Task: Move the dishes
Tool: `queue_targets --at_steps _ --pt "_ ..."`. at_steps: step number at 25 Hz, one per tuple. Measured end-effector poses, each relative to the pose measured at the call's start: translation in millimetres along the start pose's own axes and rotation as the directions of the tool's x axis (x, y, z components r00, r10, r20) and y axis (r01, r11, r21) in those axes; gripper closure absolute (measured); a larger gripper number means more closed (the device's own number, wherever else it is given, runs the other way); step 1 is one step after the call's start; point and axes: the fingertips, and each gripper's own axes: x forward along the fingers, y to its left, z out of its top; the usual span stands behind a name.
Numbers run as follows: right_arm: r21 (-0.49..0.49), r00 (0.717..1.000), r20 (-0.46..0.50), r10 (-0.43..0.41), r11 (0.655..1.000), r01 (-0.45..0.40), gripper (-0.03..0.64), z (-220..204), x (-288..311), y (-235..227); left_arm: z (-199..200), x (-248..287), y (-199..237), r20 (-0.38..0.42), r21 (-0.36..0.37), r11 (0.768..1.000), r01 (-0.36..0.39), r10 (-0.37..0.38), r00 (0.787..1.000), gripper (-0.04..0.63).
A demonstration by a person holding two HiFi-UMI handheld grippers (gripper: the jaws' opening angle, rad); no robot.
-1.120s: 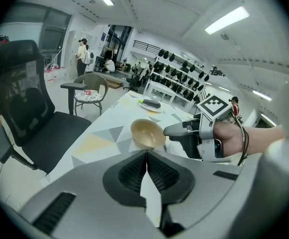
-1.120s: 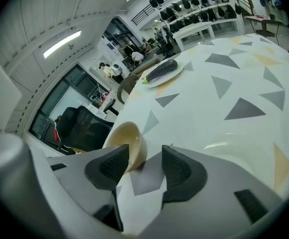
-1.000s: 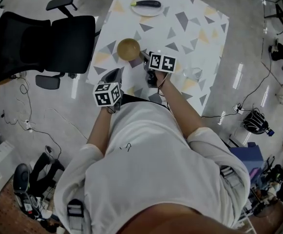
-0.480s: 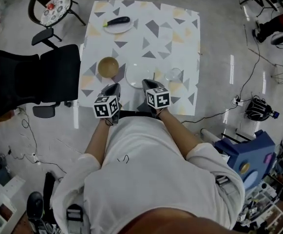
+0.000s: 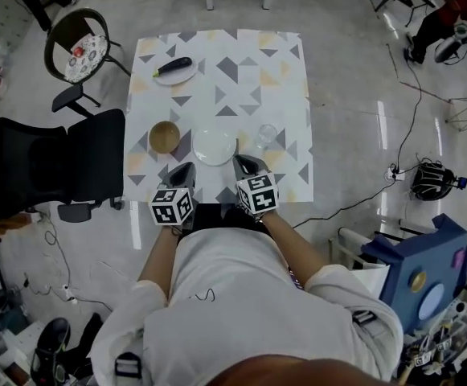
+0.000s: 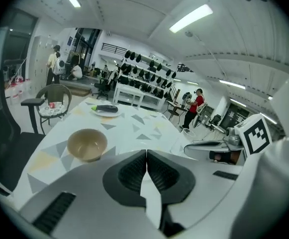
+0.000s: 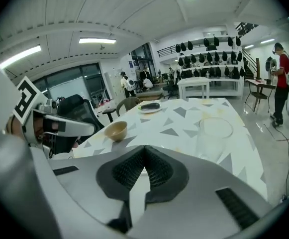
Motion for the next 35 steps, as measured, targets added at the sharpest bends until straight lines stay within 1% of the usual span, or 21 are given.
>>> queue_targets --at_steps 3,7,9,12,14,16,19,22,26,28,32,35 --pt "-0.02 0.998 0.05 -0.029 0.999 0.03 0.62 19 -14 -1 16 -10 -11 0.042 0.021 1.0 0.003 -0.004 0.999 0.574" --pt "-0.06 0.991 0.122 -0.052 0.996 0.06 0.62 51 -29 9 40 -23 -25 0.116 0.037 0.999 0.039 -0.043 0.992 0.574" --pt "-0.088 0.985 0.155 -0.069 0.993 0.084 0.62 70 -34 13 56 -27 -30 0.144 0.079 0.995 0.055 -0.066 0.987 0.574" --pt "-0.11 0.977 0.195 -0.09 0.988 0.113 0.62 95 -42 24 84 -38 -30 0.184 0.173 0.984 0.051 -0.083 0.979 0.574" --pt "-0.111 0.969 0.23 -0.095 0.986 0.123 0.62 112 -50 34 106 -53 -29 0.234 0.211 0.977 0.044 -0.094 0.968 0.574" --pt "-0.123 0.956 0.272 -0.114 0.981 0.152 0.62 130 -56 37 128 -66 -28 0.286 0.226 0.973 0.039 -0.104 0.953 0.574" --pt "-0.134 0.93 0.339 -0.142 0.971 0.197 0.62 158 -70 41 156 -85 -28 0.355 0.258 0.966 0.027 -0.121 0.927 0.574" --pt "-0.144 0.904 0.397 -0.162 0.961 0.235 0.62 179 -85 49 176 -105 -28 0.409 0.3 0.954 -0.001 -0.128 0.903 0.574" --pt "-0.171 0.872 0.46 -0.167 0.947 0.272 0.62 200 -104 62 193 -123 -25 0.466 0.301 0.953 -0.011 -0.138 0.874 0.574" --pt "-0.179 0.862 0.479 -0.168 0.942 0.283 0.62 206 -107 67 199 -129 -22 0.481 0.299 0.954 -0.014 -0.138 0.866 0.574" --pt "-0.171 0.864 0.479 -0.155 0.949 0.265 0.62 203 -105 78 199 -144 -11 0.493 0.283 0.959 -0.036 -0.113 0.863 0.574" --pt "-0.179 0.866 0.478 -0.147 0.949 0.26 0.62 204 -104 82 200 -147 -10 0.501 0.28 0.959 -0.041 -0.109 0.859 0.574"
